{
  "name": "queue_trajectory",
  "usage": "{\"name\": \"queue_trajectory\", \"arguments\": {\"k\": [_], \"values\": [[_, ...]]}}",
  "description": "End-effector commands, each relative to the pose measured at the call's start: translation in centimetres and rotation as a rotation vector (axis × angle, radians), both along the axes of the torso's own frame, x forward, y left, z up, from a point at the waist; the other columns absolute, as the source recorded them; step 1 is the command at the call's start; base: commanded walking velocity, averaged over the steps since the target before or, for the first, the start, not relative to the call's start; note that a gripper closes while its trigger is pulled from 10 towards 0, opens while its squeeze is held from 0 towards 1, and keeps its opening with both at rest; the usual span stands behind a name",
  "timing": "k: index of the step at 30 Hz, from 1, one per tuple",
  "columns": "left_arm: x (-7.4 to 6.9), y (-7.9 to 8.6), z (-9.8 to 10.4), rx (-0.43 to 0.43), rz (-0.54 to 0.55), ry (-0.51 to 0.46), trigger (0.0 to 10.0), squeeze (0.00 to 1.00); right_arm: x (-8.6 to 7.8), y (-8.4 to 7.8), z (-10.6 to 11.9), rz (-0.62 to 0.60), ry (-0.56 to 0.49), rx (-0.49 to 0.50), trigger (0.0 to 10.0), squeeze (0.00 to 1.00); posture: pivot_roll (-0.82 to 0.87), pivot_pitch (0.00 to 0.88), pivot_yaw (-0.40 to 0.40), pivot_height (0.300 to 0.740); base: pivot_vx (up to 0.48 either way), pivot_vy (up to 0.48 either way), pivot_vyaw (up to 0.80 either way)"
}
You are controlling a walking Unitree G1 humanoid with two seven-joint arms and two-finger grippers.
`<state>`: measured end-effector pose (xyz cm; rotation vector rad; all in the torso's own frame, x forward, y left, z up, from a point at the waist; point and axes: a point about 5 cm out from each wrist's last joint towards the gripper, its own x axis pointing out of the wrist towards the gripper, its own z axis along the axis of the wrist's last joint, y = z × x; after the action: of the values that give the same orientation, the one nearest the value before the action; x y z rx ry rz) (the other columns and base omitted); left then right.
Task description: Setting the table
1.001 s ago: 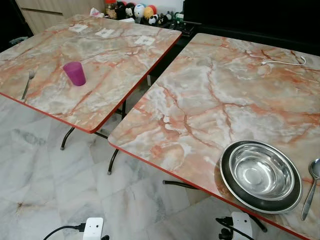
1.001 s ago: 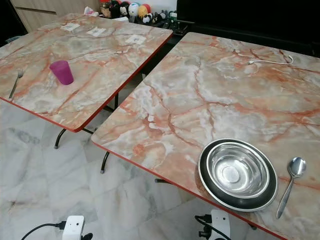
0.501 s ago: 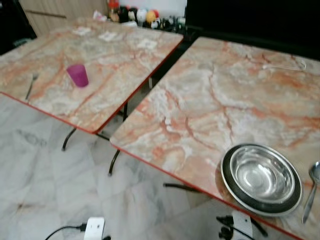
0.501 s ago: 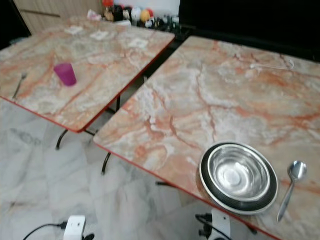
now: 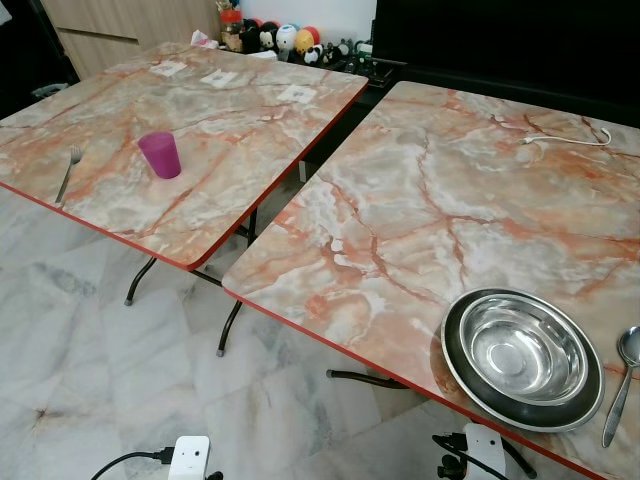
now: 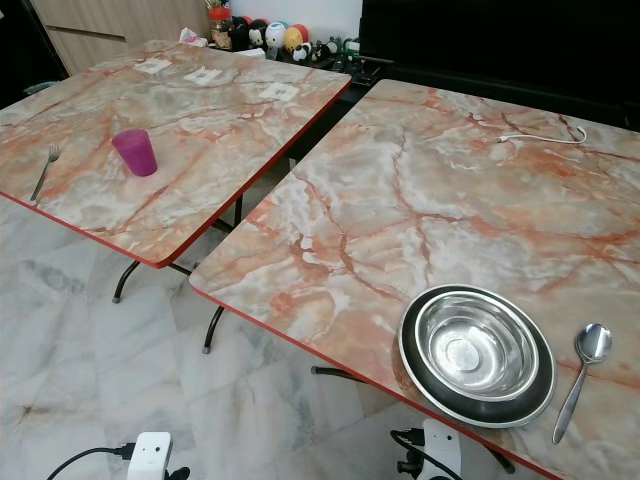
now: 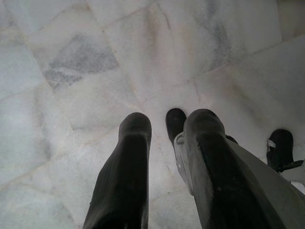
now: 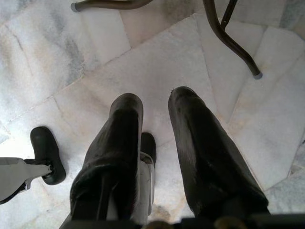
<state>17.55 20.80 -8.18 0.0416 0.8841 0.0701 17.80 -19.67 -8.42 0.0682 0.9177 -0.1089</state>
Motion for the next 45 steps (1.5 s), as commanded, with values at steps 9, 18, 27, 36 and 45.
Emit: {"name": "queue_trajectory", "arguments": {"k": [9,18,27,36,45], "values": [[-0.57,-0.03,-0.33,-0.021,0.042,0.027,10.0,0.0,-0.44,-0.27,-0.18,-0.043,0.013,0.001,10.0,0.0,-0.14,0.076,0.018,0.74,0.0,0.197,-0.05],[-0.61,-0.01,-0.35,-0.021,0.044,0.029,10.0,0.0,-0.65,-0.17,-0.31,-0.055,0.023,0.002,10.0,0.0,-0.13,0.085,0.02,0.74,0.0,0.48,-0.5],[-0.59,0.12,-0.32,-0.02,0.048,0.028,10.0,0.0,-0.47,-0.03,-0.24,-0.058,0.013,0.001,10.0,0.0,-0.13,0.087,0.025,0.74,0.0,0.48,0.0],[-0.56,0.22,-0.28,-0.02,0.049,0.027,10.0,0.0,-0.45,0.04,-0.24,-0.065,0.013,0.0,10.0,0.0,-0.13,0.087,0.029,0.74,0.0,0.48,0.0],[-0.56,0.28,-0.27,-0.018,0.048,0.028,10.0,0.0,-0.5,0.12,-0.29,-0.07,0.019,0.006,10.0,0.0,-0.13,0.088,0.032,0.74,0.0,0.48,-0.58]]}}
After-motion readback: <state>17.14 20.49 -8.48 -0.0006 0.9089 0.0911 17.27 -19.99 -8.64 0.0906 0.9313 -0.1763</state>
